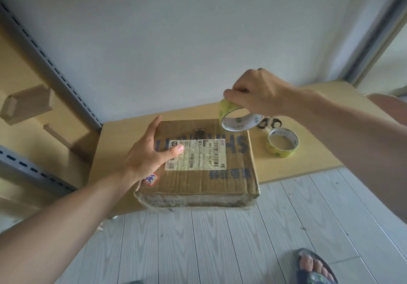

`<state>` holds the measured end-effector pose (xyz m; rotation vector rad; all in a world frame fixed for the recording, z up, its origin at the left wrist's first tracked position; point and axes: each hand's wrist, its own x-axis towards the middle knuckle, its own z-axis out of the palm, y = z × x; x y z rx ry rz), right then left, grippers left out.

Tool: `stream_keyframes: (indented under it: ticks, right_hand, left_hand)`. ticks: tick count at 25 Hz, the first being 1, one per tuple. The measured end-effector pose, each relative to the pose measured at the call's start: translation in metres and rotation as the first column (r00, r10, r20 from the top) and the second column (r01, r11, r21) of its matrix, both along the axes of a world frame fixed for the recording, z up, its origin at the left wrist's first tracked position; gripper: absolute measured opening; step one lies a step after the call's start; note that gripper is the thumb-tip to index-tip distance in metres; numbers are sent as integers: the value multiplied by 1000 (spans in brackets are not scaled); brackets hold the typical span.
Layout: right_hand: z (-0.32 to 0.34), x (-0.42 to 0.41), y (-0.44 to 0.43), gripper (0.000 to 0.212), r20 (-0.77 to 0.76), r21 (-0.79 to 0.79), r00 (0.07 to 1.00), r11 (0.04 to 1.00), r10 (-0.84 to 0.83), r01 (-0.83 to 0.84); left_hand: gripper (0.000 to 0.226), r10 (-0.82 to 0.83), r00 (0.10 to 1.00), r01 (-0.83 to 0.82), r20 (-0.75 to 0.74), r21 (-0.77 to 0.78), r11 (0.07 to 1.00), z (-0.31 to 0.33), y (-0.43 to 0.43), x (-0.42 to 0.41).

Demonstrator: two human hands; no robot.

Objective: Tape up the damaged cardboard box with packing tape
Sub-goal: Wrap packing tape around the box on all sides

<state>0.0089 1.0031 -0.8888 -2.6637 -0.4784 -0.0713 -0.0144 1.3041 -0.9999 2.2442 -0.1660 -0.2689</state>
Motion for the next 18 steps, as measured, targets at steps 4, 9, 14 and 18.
stream_keyframes:
  ticks: [4, 9, 14, 18]
  right_hand:
    - [3, -21, -22, 62, 86, -177, 994, 981, -62, 77]
    - [-12, -24, -54, 61, 107, -231, 986, 961, -128, 150]
    - [-49, -33, -77, 61, 114, -248, 971, 941, -209, 231]
    - [-67, -34, -76, 60, 93, -194, 965, 946, -244, 258]
  left_hand:
    - [117, -7, 1000, 8, -20, 13, 1000, 5, -1, -1]
    - [120, -14, 1000, 14, -24, 22, 1000, 8, -3, -2]
    - [121, 26, 1000, -26, 4, 57, 998, 7, -5, -2]
    - [117, 28, 1000, -28, 7, 93, 995, 5, -4, -1]
